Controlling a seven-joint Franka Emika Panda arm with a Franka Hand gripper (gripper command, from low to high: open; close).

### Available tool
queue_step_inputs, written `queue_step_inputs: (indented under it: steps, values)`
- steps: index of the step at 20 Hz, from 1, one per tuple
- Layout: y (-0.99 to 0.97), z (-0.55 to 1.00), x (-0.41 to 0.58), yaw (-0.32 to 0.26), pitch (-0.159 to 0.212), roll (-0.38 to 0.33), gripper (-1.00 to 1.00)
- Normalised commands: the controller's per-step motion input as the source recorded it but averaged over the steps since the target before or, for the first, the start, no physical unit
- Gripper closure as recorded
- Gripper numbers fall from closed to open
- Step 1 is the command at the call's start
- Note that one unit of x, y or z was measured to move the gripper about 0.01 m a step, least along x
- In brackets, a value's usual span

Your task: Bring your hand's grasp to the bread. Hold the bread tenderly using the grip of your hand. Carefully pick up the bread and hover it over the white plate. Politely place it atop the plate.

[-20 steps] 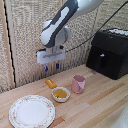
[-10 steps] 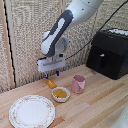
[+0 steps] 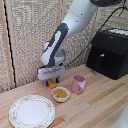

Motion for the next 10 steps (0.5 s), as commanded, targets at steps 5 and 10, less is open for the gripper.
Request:
queue_step_inputs:
  steps: [5, 10]
  values:
    - [0.0, 0.03, 0.031, 0.0, 0.013, 0.0, 1.0]
    - [0.04, 0.06, -0.006, 0.001, -0.011, -0.005, 1.0]
